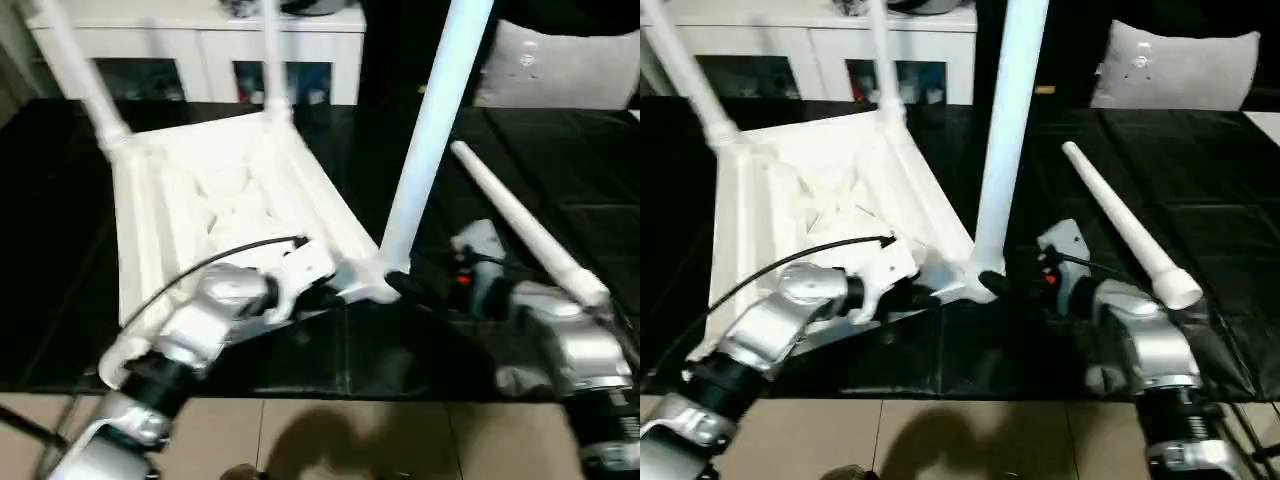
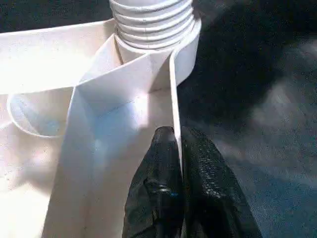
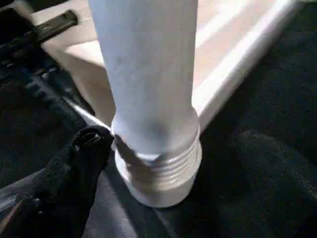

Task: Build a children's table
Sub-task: Rotate leg to tighten

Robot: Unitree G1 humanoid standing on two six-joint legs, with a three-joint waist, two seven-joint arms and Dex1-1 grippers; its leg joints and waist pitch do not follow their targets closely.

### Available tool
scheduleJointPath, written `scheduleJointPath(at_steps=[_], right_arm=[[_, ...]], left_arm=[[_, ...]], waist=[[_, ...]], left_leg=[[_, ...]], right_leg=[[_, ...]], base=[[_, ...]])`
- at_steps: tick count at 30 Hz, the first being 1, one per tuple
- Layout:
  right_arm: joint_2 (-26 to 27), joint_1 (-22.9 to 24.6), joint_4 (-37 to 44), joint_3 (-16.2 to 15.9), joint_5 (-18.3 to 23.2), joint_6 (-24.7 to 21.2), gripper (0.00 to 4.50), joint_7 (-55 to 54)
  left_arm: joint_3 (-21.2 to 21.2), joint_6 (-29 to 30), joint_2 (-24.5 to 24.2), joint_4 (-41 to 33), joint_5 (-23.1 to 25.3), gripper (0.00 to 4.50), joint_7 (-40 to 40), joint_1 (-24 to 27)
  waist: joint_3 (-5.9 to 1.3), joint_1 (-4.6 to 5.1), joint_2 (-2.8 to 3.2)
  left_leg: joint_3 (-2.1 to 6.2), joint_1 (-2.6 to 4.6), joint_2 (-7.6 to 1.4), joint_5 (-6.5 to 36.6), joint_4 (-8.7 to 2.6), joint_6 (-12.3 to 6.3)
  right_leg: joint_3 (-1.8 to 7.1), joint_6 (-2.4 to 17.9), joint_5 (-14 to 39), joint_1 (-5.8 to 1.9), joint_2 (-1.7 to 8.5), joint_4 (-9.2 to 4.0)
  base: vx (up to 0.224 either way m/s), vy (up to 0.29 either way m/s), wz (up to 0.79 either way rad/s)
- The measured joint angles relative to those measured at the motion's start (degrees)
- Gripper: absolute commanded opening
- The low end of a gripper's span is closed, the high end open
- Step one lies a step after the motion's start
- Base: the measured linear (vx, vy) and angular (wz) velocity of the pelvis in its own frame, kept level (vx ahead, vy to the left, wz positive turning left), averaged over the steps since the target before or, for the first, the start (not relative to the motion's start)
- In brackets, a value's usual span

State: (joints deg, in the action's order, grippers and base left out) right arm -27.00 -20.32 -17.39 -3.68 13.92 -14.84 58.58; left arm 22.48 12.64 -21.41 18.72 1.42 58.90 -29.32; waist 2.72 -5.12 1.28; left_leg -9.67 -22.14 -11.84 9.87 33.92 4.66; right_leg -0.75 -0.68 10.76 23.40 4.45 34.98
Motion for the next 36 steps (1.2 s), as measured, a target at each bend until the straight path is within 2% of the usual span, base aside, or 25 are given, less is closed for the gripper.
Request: scheduleJointPath(at_steps=[8, 10, 18, 20, 23, 26, 30, 36], right_arm=[[-1.5, -0.3, 1.0, -3.6, 0.2, 0.3, 4.44, 9.2], [-1.5, -0.3, 1.0, -3.6, 0.7, 0.3, 4.1, 9.8], [-1.2, -0.3, 0.9, -3.7, 1.6, 0.0, 3.59, 12.0], [-1.2, -0.3, 0.9, -3.7, 1.9, -0.3, 3.26, 12.2], [-1.2, -0.3, 0.9, -3.9, 2.1, -0.8, 3.15, 12.7], [-1.2, -0.3, 1.0, -4.4, 2.2, -1.0, 2.76, 12.8], [-1.3, -0.2, 1.6, -4.4, 2.3, -2.3, 2.56, 12.7], [-1.0, 0.7, 3.9, -4.1, 2.5, -4.8, 2.51, 11.1]], left_arm=[[1.1, -2.9, -3.2, 0.0, -1.2, 0.0, 8.4, -0.1], [1.5, -3.2, -3.3, 0.0, -1.4, 0.0, 9.4, -0.1], [2.2, -4.3, -3.4, 0.0, -1.7, 0.0, 11.1, -0.2], [2.2, -4.3, -3.4, 0.0, -1.7, 0.0, 11.1, -0.2], [2.2, -4.3, -3.4, 0.0, -1.7, 0.0, 11.2, -0.2], [2.2, -4.3, -3.5, 0.0, -1.7, 0.0, 11.2, -0.2], [2.2, -4.3, -3.6, 0.0, -1.7, 0.0, 11.5, -0.2], [2.0, -2.9, -3.5, -0.7, -1.9, 0.0, 11.6, 0.1]], waist=[[-0.01, -1.18, -0.01], [-0.01, -1.46, -0.01], [-0.01, -1.49, -0.01], [-0.01, -1.47, -0.01], [-0.01, -1.47, -0.01], [-0.01, -1.47, -0.01], [-0.01, -1.46, -0.01], [-0.02, -1.43, 0.0]], left_leg=[[0.0, 0.02, 0.01, 0.0, 0.11, 0.0], [0.0, 0.02, 0.01, 0.0, 0.13, -0.01], [0.0, 0.02, 0.0, 0.0, 0.18, -0.01], [0.0, 0.02, 0.0, 0.0, 0.18, -0.01], [-0.01, 0.02, 0.0, 0.0, 0.18, -0.01], [-0.01, 0.02, 0.0, 0.0, 0.18, -0.01], [0.0, 0.04, 0.0, 0.0, 0.18, -0.01], [0.0, 0.06, -0.02, 0.0, 0.18, 0.0]], right_leg=[[0.01, 0.0, 0.0, -0.04, 0.05, 0.07], [0.0, 0.0, 0.0, -0.04, 0.06, 0.09], [0.0, 0.0, 0.0, -0.04, 0.07, 0.16], [0.0, 0.0, 0.0, -0.04, 0.07, 0.16], [0.0, 0.0, 0.0, -0.04, 0.07, 0.16], [0.0, 0.0, 0.0, -0.04, 0.07, 0.16], [-0.01, 0.0, 0.0, -0.05, 0.06, 0.18], [-0.01, 0.0, 0.0, -0.05, 0.05, 0.18]], base=[[0.0, 0.0, 0.0], [0.0, 0.0, 0.0], [0.0, 0.0, 0.0], [0.0, 0.0, 0.0], [0.0, 0.0, 0.0], [0.0, 0.0, 0.0], [0.0, 0.0, 0.0], [0.0, 0.0, 0.0]])
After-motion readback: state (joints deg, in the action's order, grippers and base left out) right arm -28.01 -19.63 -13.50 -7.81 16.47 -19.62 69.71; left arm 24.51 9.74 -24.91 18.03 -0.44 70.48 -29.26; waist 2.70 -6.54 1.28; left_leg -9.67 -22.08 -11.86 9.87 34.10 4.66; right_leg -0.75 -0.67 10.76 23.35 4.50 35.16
